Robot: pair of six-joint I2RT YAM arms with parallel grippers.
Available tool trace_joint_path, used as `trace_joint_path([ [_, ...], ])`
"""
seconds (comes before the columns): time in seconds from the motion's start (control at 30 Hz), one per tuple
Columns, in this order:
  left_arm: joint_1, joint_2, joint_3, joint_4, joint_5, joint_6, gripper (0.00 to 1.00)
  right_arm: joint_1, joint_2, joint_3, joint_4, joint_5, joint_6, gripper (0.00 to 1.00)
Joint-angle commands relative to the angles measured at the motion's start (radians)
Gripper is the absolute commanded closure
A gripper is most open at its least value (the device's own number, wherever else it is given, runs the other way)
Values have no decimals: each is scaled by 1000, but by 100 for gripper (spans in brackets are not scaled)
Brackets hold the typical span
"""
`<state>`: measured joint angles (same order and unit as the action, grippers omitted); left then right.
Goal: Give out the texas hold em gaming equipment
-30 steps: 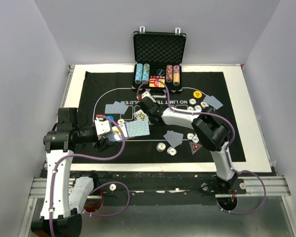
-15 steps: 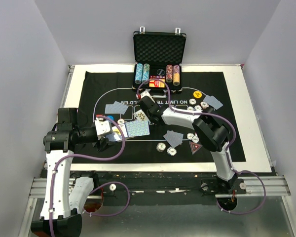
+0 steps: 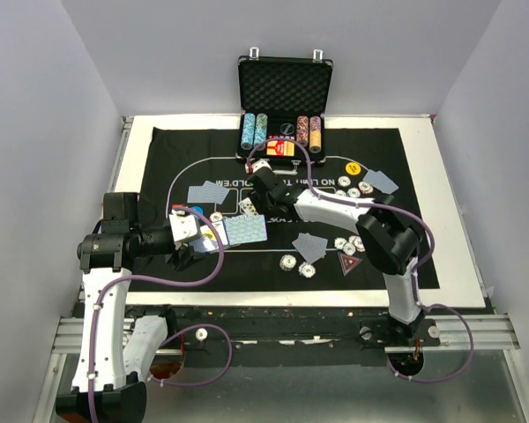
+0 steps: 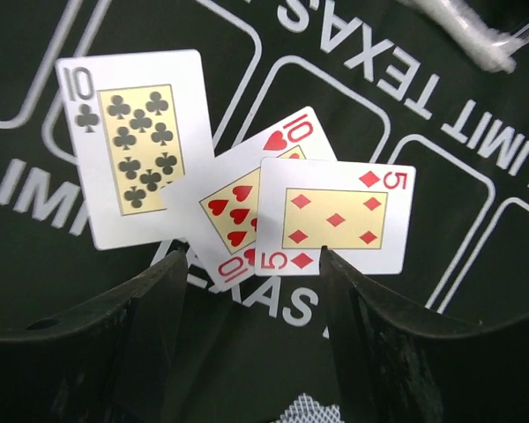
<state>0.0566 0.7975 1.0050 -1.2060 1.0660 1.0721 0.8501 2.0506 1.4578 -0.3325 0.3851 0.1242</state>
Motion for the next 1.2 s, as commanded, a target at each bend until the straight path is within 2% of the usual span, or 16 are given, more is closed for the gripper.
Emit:
trace_joint_path([
  [0.0,-4,-9,18,10,23,5,64,1,-141,39,-45,-38,74,29],
  [0.17,-3,-6,29,-7,35,15,64,-46,-262,81,-95,-83,189,18],
  [0.23,-3,-7,29,-4,37,12,64,-83,-306,78,-123,-112,262,18],
  [0.3,-3,-6,27,-3,40,12,64,-153,-342,64,-155,-229,345,15],
  [0.33,-3,-4,24,-1,43,12,64,-207,-358,38,-148,-338,385,13],
  [0.43,-4,0,24,2,46,14,64,-324,-453,-106,-12,-625,504,7],
  [0.53,-3,-1,18,8,46,12,64,-347,-532,-218,101,-767,568,0],
  [0.63,-3,-4,9,31,38,-1,64,-347,-596,-273,174,-882,615,0],
  [0.87,-3,8,-2,94,26,-49,64,-345,-708,-353,291,-1049,732,0],
  [1.03,-3,20,-11,125,20,-67,64,-309,-754,-404,317,-1045,762,0],
  [1.17,-3,32,-13,137,14,-87,64,-212,-748,-406,319,-994,749,0],
])
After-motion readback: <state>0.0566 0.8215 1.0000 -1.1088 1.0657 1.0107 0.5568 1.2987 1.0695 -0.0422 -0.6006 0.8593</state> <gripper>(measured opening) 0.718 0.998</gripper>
